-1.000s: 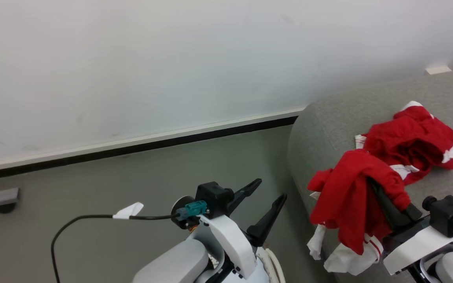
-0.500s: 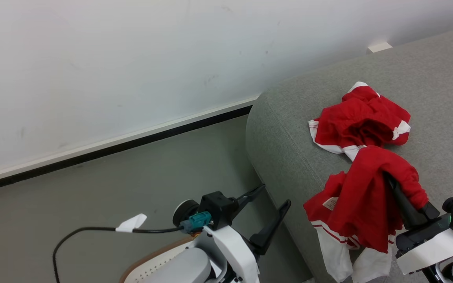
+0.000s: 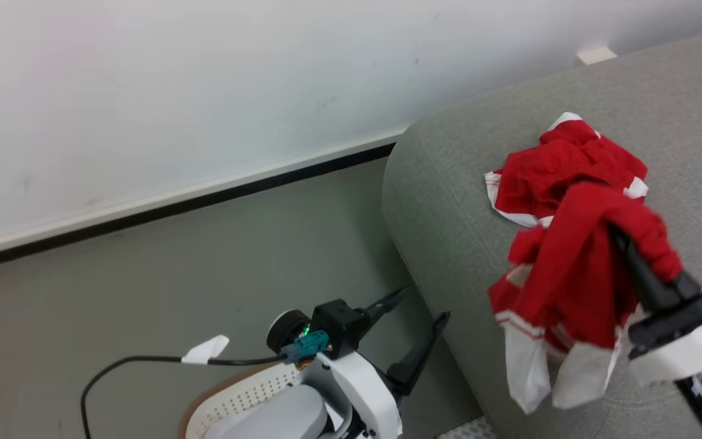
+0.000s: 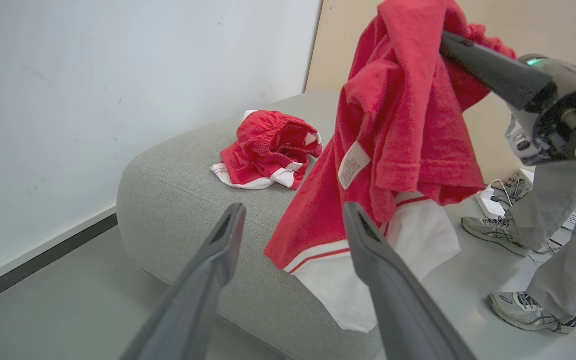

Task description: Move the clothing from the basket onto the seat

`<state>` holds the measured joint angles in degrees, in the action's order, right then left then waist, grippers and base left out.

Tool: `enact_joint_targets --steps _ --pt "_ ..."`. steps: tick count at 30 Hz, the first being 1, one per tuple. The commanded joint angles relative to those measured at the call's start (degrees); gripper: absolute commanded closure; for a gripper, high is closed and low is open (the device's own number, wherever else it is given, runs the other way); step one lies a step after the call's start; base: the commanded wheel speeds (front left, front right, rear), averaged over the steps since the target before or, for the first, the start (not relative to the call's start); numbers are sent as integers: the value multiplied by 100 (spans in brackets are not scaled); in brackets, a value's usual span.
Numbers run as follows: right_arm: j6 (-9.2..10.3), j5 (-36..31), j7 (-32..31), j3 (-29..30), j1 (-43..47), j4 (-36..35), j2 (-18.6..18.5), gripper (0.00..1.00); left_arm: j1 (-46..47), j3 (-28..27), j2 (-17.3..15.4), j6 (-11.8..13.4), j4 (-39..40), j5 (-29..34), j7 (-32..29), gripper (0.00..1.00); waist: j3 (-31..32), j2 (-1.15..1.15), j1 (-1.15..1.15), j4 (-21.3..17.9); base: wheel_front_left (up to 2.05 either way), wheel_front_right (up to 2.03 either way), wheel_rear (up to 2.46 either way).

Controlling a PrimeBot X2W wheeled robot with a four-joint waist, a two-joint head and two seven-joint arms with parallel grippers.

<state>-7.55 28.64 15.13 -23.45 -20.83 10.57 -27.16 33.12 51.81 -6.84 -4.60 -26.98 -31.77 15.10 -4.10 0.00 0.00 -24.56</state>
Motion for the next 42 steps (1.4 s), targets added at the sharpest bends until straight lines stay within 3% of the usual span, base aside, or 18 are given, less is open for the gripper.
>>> enact_joint_targets --steps 1,8,10,17,23,27,32,38,42 --pt "12 -19 1 14 -216 -74 -102 100 69 -29 -34 -24 -5 119 8 0 -146 0 0 68 0 0 0" --pt "12 120 -209 215 -1290 -228 -682 100 369 0 -108 -85 -4 215 -4 0 -775 0 0 276 0 0 0" --pt "12 436 -283 294 -1618 -285 -761 100 471 11 -149 -94 19 252 -31 0 -982 0 0 327 0 0 0" --pt "13 1256 -573 992 -2718 42 -1771 100 802 56 -313 -134 141 343 -173 0 -1723 0 0 575 0 0 0" --pt "13 1280 -519 1537 -3319 834 -2592 100 969 64 -466 -143 278 389 -274 0 -2265 0 0 799 0 0 0" --pt "12 1362 -487 1632 -3388 1640 -2632 100 1043 37 -569 -108 343 398 -302 0 -2519 0 0 959 0 0 0" --pt "12 1480 -684 1496 -3212 2606 -2393 100 1145 37 -609 -91 454 433 -320 0 -2735 0 0 1133 0 0 0" --pt "13 1918 -1682 1131 -2919 3569 -1995 100 1152 47 -608 -59 469 395 -303 0 -2773 0 0 1225 0 0 0" --pt "13 2155 -2260 813 -2782 3663 -1959 100 1109 28 -603 -47 425 333 -261 0 -2667 0 0 1226 0 0 0"
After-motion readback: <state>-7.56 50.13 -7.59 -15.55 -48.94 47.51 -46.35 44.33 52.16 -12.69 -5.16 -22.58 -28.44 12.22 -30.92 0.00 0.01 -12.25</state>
